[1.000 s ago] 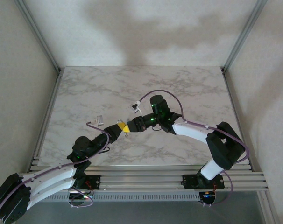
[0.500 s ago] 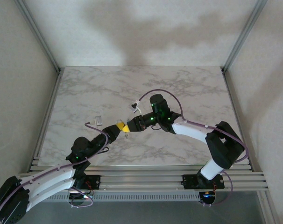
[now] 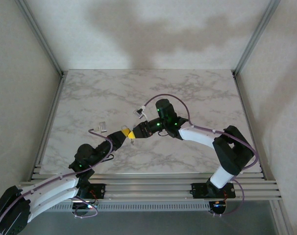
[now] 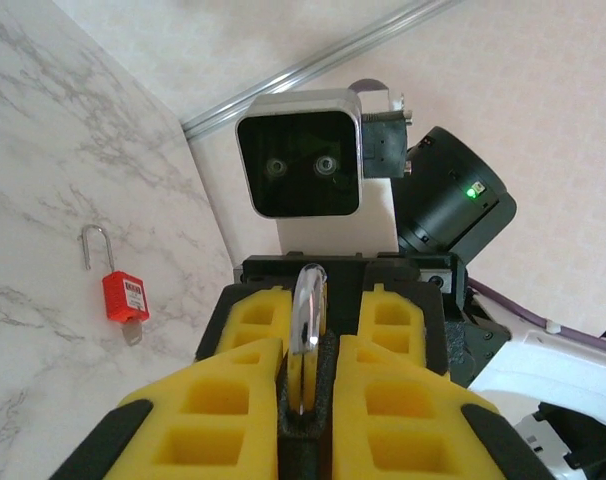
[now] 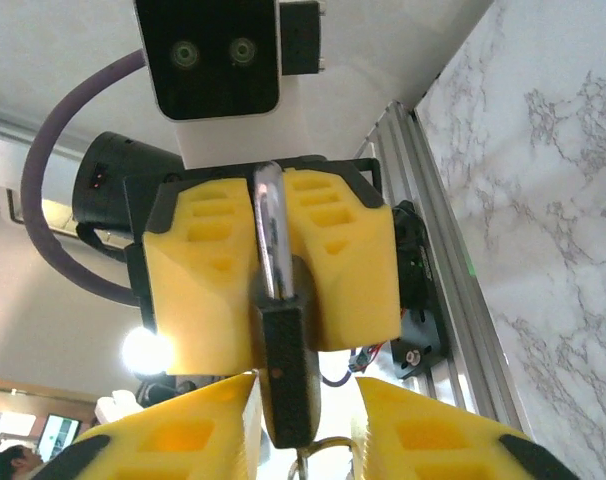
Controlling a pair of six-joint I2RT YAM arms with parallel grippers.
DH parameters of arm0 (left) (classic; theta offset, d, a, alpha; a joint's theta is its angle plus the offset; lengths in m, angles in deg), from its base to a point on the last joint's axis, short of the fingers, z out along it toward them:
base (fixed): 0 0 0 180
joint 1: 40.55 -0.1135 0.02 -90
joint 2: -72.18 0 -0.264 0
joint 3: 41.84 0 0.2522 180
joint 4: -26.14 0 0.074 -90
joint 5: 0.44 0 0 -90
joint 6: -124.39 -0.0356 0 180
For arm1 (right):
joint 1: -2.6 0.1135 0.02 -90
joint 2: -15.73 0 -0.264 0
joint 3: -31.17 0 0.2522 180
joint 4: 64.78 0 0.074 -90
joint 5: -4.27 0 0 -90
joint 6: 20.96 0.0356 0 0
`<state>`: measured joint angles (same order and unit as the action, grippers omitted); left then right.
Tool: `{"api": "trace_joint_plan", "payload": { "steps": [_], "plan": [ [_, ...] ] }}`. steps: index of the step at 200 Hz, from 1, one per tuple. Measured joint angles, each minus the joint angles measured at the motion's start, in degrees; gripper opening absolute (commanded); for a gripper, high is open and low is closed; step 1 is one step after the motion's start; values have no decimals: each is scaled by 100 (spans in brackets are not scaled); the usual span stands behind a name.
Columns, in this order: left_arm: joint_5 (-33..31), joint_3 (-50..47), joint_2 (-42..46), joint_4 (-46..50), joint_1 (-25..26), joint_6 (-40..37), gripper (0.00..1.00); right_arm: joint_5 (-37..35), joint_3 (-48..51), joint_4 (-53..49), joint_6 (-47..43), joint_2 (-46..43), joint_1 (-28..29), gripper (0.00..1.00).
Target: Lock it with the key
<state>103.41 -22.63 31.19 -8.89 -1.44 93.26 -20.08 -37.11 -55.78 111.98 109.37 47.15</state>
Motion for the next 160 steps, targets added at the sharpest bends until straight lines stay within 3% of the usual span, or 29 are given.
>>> {"api": "trace_joint_plan", "payload": {
  "steps": [59, 113, 160],
  "plan": [
    [-214, -111, 205, 107, -177, 188, 0, -179, -11, -476, -400, -11, 0, 55],
    [-339, -157, 162, 236, -348, 391, 0, -507, -13, -892, -702, -238, -76, 56],
    [-308, -151, -376, 201, -431, 575, 0, -702, -11, -883, -739, -315, -129, 54]
  ]
}}
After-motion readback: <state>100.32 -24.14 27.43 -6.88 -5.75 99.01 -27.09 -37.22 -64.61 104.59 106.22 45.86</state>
